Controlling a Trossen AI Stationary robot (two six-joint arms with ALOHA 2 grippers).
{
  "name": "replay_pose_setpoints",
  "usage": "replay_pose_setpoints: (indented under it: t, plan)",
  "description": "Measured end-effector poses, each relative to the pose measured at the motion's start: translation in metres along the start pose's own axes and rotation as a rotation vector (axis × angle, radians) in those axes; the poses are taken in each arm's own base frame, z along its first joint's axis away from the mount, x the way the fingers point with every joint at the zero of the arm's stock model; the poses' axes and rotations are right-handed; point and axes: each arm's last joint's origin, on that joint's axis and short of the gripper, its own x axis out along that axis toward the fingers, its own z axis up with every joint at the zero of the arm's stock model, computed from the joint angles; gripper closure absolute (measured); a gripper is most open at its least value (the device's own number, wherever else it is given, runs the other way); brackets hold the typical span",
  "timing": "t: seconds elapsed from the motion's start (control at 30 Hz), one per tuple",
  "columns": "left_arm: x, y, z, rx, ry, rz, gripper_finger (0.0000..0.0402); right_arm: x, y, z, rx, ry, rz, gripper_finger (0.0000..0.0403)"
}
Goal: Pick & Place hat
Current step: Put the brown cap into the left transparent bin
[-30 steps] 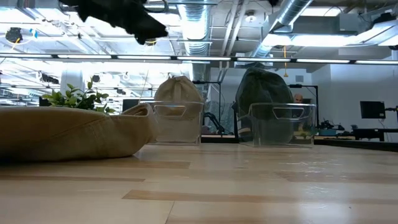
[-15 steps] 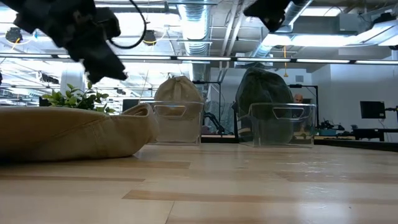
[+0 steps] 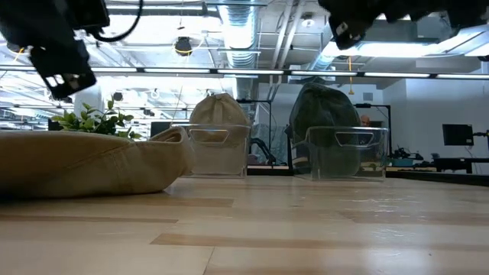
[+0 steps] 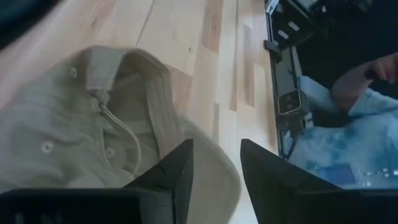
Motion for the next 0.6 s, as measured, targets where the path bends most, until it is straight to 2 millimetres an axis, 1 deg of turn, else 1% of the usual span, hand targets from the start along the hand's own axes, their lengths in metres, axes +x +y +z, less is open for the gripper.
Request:
replay_pose_setpoints:
  t: [0.07, 0.13, 0.3, 0.47, 0.6]
  plan:
    - [-0.001, -0.004, -0.004, -0.023, -0.027, 0.022, 0.0274, -0.001, 0.0, -0.005, 0.0, 0.015, -0.001, 0.0249]
    - [-0.002, -0.007, -0.006, -0.084, -0.075, 0.06, 0.0276, -0.001, -0.002, -0.008, 0.001, 0.02, -0.007, 0.0249]
    - [-0.005, -0.013, -0.013, -0.241, -0.147, 0.092, 0.0286, -0.001, -0.007, -0.003, 0.003, -0.02, -0.037, 0.0249]
    - [-0.005, -0.017, -0.028, -0.369, -0.113, 0.127, 0.0298, -0.002, -0.013, -0.003, 0.008, -0.027, -0.059, 0.0249]
    - [0.006, -0.017, -0.043, -0.456, -0.061, 0.186, 0.0301, -0.002, -0.017, -0.002, 0.011, -0.028, -0.072, 0.0249]
